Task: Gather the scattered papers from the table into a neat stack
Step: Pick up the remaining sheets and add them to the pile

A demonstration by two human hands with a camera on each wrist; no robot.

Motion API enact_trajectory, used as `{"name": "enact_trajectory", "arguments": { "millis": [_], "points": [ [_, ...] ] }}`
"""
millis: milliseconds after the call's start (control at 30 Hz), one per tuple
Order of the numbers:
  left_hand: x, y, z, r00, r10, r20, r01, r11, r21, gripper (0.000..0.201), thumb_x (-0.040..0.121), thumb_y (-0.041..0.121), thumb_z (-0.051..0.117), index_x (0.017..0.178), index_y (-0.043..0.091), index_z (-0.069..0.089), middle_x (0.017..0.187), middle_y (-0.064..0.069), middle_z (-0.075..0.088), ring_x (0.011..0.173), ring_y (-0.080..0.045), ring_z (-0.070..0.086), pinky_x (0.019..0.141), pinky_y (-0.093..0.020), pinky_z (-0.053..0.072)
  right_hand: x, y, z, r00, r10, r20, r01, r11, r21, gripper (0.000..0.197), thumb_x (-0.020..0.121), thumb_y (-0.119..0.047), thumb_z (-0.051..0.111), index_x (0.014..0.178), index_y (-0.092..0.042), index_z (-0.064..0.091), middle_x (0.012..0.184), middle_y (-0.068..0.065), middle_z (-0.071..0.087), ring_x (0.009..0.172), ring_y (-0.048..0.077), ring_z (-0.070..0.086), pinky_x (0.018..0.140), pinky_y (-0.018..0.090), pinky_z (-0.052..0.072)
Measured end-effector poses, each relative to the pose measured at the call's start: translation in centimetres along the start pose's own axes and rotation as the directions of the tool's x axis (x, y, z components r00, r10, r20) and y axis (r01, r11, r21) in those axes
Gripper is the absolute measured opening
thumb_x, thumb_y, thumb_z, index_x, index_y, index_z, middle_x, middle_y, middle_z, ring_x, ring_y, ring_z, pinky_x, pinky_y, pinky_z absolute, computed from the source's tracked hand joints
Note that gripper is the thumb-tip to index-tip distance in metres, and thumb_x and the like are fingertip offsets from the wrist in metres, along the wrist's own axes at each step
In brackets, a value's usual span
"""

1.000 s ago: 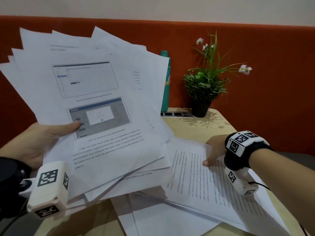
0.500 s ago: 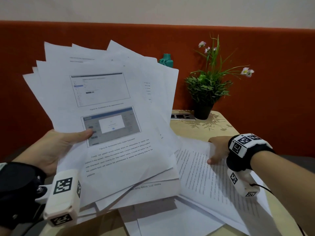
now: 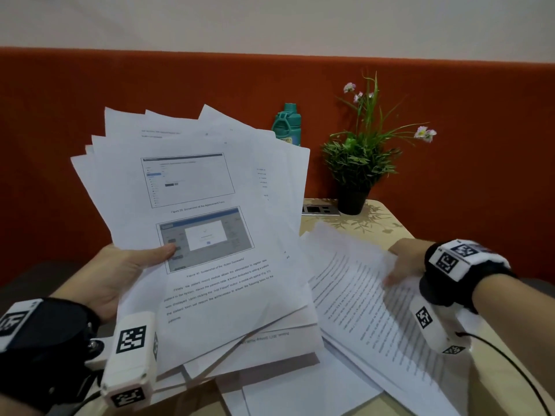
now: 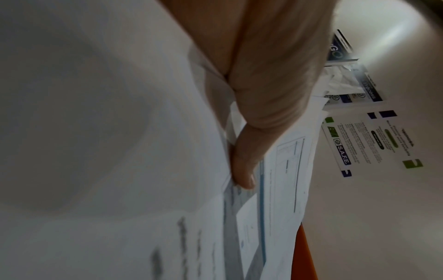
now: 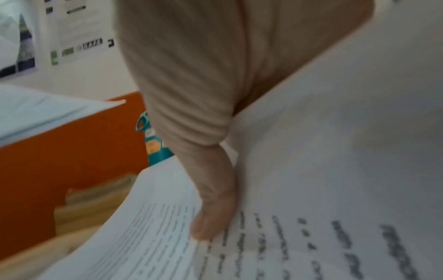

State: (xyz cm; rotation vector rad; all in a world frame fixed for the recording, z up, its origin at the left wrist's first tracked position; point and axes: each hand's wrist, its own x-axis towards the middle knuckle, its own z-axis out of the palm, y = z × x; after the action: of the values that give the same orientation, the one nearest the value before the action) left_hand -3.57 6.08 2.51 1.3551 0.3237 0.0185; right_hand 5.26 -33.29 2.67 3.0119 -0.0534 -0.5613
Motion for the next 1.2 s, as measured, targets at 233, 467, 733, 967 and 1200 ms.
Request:
{"name": "enact_trajectory", "arguments": {
  "millis": [233, 467, 733, 967, 1200],
  "points": [
    [0.8, -1.7, 0.6, 0.999, 0.011, -0.053, -0.01, 0.999, 0.036, 0.04, 0.068, 0.0, 0.07, 0.107, -0.006, 0.067, 0.089, -0.02, 0.076, 0.065, -0.031, 0.075, 0.055, -0.039, 0.061, -4.1, 4.2, -7.4, 0.948, 0.077, -0.31, 0.046, 0.928, 0.371, 0.021, 0.09, -0.025, 0.062, 0.109, -0.019, 0.065, 0.113, 0.006, 0.066, 0.098, 0.02, 0.058, 0.09, 0.03, 0.042],
    [1.6, -3.9, 3.2, 0.992, -0.055, -0.114, 0.065, 0.994, 0.09, 0.032, 0.082, -0.002, 0.068, 0.114, -0.009, 0.065, 0.101, -0.028, 0.073, 0.081, -0.037, 0.07, 0.079, -0.044, 0.056, -6.9, 5.8, -10.3, 0.902, 0.074, -0.425, 0.385, 0.311, 0.869, 0.014, 0.093, -0.007, 0.051, 0.099, -0.013, 0.062, 0.074, 0.004, 0.074, 0.063, 0.024, 0.07, 0.061, 0.038, 0.058],
    [1.0, -5.9, 4.7, 1.0, -0.006, -0.019, 0.006, 0.999, 0.031, 0.027, 0.089, 0.002, 0.062, 0.115, 0.006, 0.064, 0.107, -0.014, 0.072, 0.082, -0.027, 0.071, 0.054, -0.029, 0.058, -2.5, -3.8, -2.5, 0.977, 0.048, -0.208, 0.146, 0.562, 0.814, 0.034, 0.087, -0.007, 0.063, 0.119, 0.003, 0.061, 0.116, 0.018, 0.064, 0.092, 0.026, 0.06, 0.081, 0.034, 0.048],
    [0.6, -5.9, 5.0, 0.999, -0.046, 0.023, 0.043, 0.991, 0.123, 0.025, 0.093, 0.048, 0.05, 0.093, 0.028, 0.066, 0.102, -0.001, 0.076, 0.1, -0.028, 0.07, 0.097, -0.046, 0.05, -0.6, -11.9, 2.2, 0.978, 0.028, -0.204, 0.149, 0.589, 0.794, 0.028, 0.087, -0.008, 0.053, 0.114, -0.004, 0.061, 0.118, 0.016, 0.064, 0.107, 0.032, 0.06, 0.081, 0.028, 0.044],
    [1.2, -5.9, 4.1, 0.985, -0.13, 0.117, 0.118, 0.987, 0.106, 0.024, 0.089, -0.006, 0.057, 0.104, 0.01, 0.067, 0.119, -0.019, 0.069, 0.102, -0.036, 0.067, 0.092, -0.046, 0.051, 0.1, -11.4, 1.8, 0.973, -0.058, -0.225, 0.218, 0.568, 0.794, 0.054, 0.096, -0.048, 0.035, 0.108, -0.003, 0.062, 0.106, 0.011, 0.062, 0.093, 0.025, 0.056, 0.075, 0.029, 0.042]
  ]
}}
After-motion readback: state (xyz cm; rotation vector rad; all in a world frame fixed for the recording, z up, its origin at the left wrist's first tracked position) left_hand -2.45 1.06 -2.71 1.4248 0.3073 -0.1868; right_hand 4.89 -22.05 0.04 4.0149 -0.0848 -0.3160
